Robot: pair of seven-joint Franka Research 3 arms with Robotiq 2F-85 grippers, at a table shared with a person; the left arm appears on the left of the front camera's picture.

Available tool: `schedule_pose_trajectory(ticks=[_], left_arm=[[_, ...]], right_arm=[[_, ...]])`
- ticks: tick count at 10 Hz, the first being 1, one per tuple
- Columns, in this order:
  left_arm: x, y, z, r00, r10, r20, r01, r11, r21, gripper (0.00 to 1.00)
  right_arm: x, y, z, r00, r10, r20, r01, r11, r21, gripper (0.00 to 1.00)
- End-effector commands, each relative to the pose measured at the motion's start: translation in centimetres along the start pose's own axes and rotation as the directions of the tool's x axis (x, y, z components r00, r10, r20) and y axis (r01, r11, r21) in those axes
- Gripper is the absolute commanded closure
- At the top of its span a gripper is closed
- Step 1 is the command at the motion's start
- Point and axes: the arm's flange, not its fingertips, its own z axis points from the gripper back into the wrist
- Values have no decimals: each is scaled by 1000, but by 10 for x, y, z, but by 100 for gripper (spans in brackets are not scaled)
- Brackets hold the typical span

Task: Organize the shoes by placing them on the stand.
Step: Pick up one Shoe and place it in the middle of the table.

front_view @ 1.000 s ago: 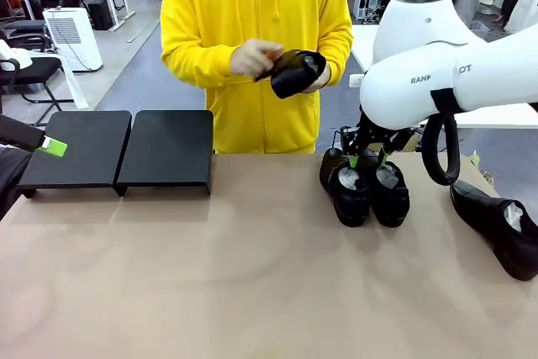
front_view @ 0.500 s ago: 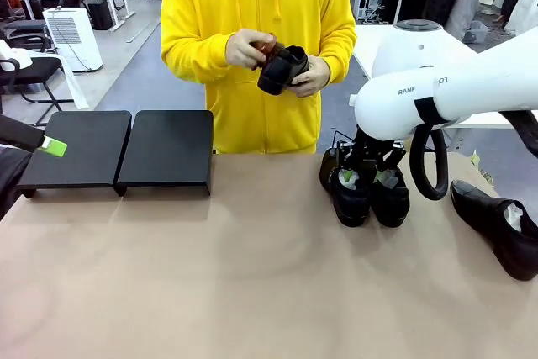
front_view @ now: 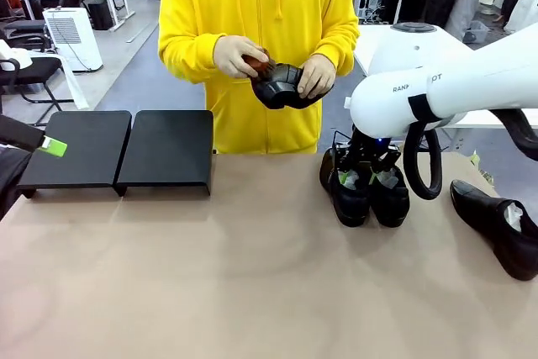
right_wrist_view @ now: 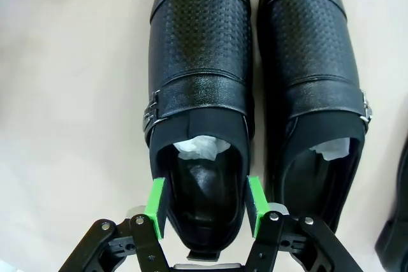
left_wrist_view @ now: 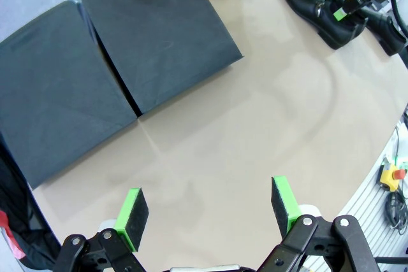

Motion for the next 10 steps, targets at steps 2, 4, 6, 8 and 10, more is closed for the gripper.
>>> schedule_pose_trajectory(ticks=[2,4,6,8,10], left_arm=[[-1,1,1,1000,-9,13,9,1000,-20,0],[-1,1,1,1000,-9,13,9,1000,-20,0],[-1,1,1,1000,-9,13,9,1000,-20,0],[-1,1,1,1000,-9,13,9,1000,-20,0],[-1,1,1,1000,-9,13,9,1000,-20,0]], right_arm=[[11,1,-1,1000,30,-3,-31,998,-49,36],[11,2,-3,999,40,-3,-40,997,-68,36],[12,8,-12,998,59,-22,-61,996,-68,36],[13,11,-17,997,69,-28,-71,995,-67,36],[14,12,-22,997,76,-34,-79,994,-79,36]])
